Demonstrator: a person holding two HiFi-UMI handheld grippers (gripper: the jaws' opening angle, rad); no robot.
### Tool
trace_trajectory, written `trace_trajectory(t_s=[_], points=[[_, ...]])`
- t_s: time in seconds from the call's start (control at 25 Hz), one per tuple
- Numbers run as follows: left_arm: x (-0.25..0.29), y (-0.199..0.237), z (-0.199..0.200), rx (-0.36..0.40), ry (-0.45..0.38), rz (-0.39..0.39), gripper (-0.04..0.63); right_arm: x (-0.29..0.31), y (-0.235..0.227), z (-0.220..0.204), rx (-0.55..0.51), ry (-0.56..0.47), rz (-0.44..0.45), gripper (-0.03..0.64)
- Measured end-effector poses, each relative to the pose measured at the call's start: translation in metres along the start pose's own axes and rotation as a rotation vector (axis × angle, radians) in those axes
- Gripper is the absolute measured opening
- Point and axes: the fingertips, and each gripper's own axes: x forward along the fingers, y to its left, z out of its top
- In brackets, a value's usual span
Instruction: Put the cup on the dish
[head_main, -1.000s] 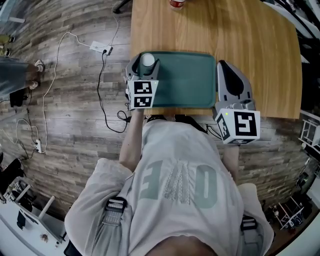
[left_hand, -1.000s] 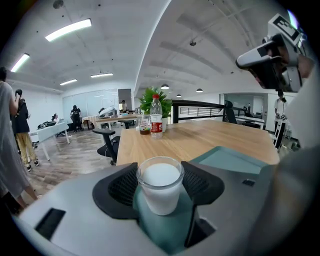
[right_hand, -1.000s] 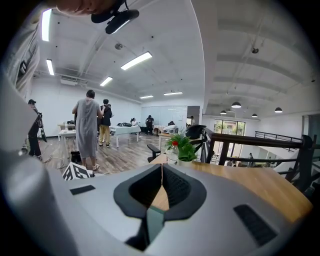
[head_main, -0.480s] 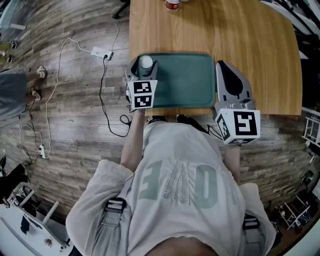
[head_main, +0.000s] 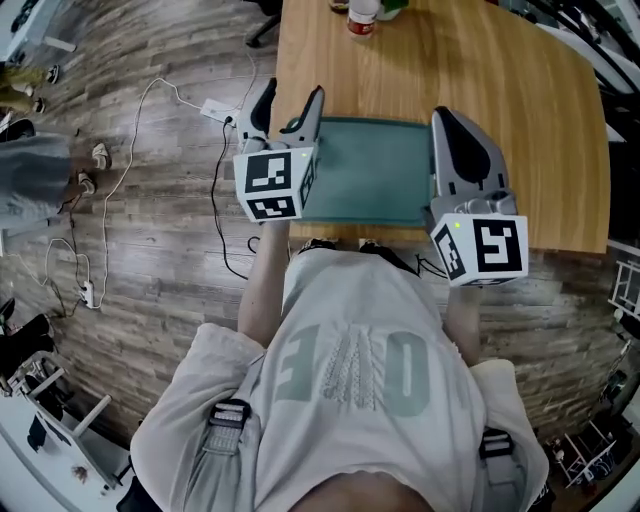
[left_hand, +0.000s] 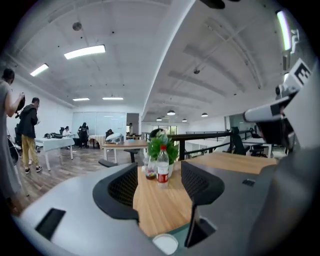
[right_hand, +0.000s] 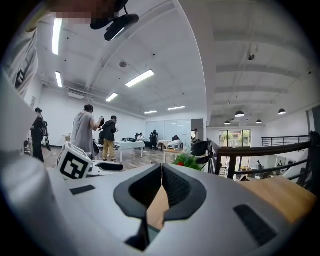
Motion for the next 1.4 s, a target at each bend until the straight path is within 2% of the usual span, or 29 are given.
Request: trace_trajectory(t_s=[0.16, 0.24, 0.32, 0.4, 0.52, 0.68, 1.0, 1.4], points=[[-0.027, -0.009, 0.088, 0.014, -0.17, -0.035, 0.272, 0.0, 0.005, 0.029, 0.005, -0.092, 0.02, 0.019], [-0.043, -0.013, 0.119, 0.042, -0.225, -0.033, 0.25, -0.001, 0.008, 0.042, 0.005, -0.132, 0.024, 0.02], [-0.059, -0.019, 0.142, 0.083, -0.258, -0.016, 0.157, -0.003, 0.008, 0.054, 0.017, -0.172, 0.024, 0.019], [-0.073, -0.027, 0.162, 0.122, -0.291, -0.008, 0.009, -0.009, 0.007, 0.068, 0.045, -0.215, 0.028, 0.02], [-0.086, -0.035, 0.18, 0.158, -0.316, -0.021, 0.008, -0.018, 0.008, 0.091, 0.062, -0.283, 0.031, 0.02], [-0.095, -0.035, 0.191, 0.166, -0.348, -0.016, 0.009, -0.026, 0.01, 0.11, 0.027, -0.331, 0.013, 0.019], [-0.095, -0.038, 0.192, 0.175, -0.354, -0.038, 0.008, -0.025, 0.009, 0.108, 0.058, -0.312, 0.03, 0.018], [-0.099, -0.035, 0.192, 0.171, -0.353, -0.03, 0.009, -0.026, 0.011, 0.108, 0.065, -0.307, 0.045, 0.018]])
